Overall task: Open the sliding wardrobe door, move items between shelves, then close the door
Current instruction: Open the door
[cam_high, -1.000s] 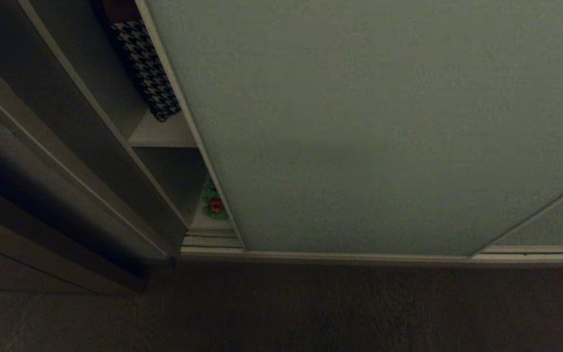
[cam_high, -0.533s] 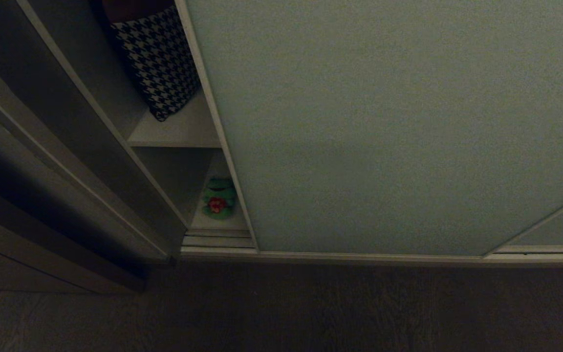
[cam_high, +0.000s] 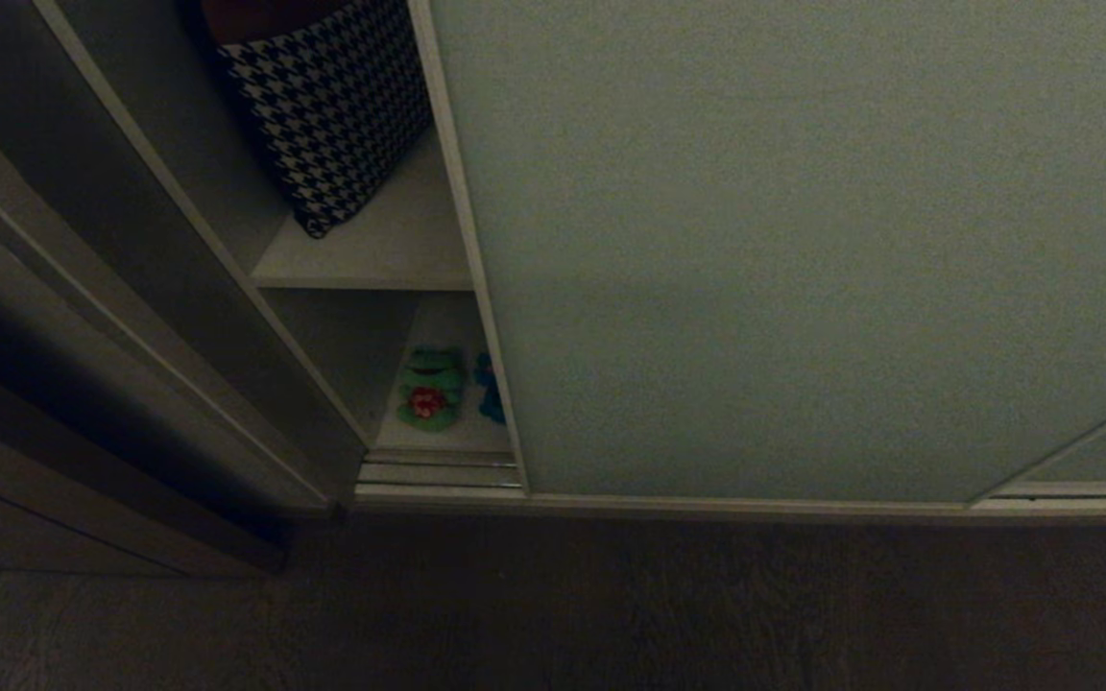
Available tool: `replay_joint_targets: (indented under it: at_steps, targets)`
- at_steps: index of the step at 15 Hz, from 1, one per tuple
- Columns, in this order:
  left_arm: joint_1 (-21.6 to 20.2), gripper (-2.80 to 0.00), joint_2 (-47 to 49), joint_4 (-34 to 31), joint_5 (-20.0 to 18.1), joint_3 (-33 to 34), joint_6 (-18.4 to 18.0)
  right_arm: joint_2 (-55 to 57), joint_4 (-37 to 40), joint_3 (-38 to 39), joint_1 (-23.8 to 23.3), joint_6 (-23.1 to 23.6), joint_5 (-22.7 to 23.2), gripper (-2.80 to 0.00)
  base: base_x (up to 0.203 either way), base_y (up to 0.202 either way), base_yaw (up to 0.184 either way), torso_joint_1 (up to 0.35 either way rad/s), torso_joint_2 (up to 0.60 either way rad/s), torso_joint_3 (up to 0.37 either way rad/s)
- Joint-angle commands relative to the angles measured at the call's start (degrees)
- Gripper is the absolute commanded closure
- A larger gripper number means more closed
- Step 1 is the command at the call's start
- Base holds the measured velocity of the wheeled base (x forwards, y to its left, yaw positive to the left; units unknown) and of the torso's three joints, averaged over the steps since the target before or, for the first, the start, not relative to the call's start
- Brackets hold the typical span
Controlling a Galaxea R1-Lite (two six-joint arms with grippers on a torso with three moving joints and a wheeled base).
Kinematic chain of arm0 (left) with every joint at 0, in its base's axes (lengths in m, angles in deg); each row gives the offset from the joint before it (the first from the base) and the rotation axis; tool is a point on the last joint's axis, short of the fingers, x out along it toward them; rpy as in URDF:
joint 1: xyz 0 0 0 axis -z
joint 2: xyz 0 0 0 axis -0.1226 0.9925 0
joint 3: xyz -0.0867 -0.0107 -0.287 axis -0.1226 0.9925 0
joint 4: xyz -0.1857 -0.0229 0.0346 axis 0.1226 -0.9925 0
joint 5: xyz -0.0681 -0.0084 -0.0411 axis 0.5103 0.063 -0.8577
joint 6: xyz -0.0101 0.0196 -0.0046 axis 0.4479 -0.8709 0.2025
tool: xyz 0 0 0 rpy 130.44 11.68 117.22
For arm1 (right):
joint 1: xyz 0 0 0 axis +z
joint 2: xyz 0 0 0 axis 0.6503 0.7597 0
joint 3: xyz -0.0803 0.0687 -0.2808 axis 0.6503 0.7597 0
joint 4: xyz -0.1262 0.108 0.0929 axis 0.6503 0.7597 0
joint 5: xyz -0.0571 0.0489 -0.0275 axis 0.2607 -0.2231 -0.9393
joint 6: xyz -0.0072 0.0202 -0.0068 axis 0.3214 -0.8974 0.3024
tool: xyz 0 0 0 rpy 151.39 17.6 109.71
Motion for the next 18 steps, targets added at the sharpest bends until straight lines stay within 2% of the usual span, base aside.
replay_joint_targets:
  at_steps: [1, 3, 7, 8, 11, 14, 18]
  targets:
    - [2.76, 0.0, -0.31, -0.24, 1.63, 0.03, -0.02, -0.1, -0.01, 0.0, 0.08, 0.01, 0.01, 0.0, 0.0, 0.0, 0.0, 0.0, 0.0, 0.0]
    - [5.76, 0.0, -0.05, -0.29, 3.79, 0.03, -0.04, -0.1, -0.01, 0.0, 0.01, 0.01, 0.01, 0.0, 0.0, 0.0, 0.0, 0.0, 0.0, 0.0]
    - [10.41, 0.0, 0.1, -0.47, 4.7, 0.03, -0.05, -0.1, -0.01, 0.0, 0.0, 0.01, 0.01, 0.0, 0.0, 0.0, 0.0, 0.0, 0.0, 0.0]
    - [12.67, 0.0, 0.13, -0.47, 5.63, 0.05, -0.1, -0.1, -0.01, 0.0, 0.02, 0.01, 0.01, 0.0, 0.0, 0.0, 0.0, 0.0, 0.0, 0.0]
    - [17.79, 0.0, 0.19, -0.47, 8.52, 0.17, -1.23, -0.1, -0.01, 0.0, 0.06, 0.01, 0.01, 0.0, 0.0, 0.0, 0.0, 0.0, 0.0, 0.0]
    - [21.81, 0.0, 0.66, -0.39, 9.22, 0.2, -2.44, -0.1, -0.01, 0.0, 0.0, 0.01, 0.01, 0.0, 0.0, 0.0, 0.0, 0.0, 0.0, 0.0]
    - [25.78, 0.0, 1.91, 0.33, 11.54, 0.15, -4.12, -0.1, -0.01, 0.0, 0.0, 0.01, 0.01, 0.0, 0.0, 0.0, 0.0, 0.0, 0.0, 0.0]
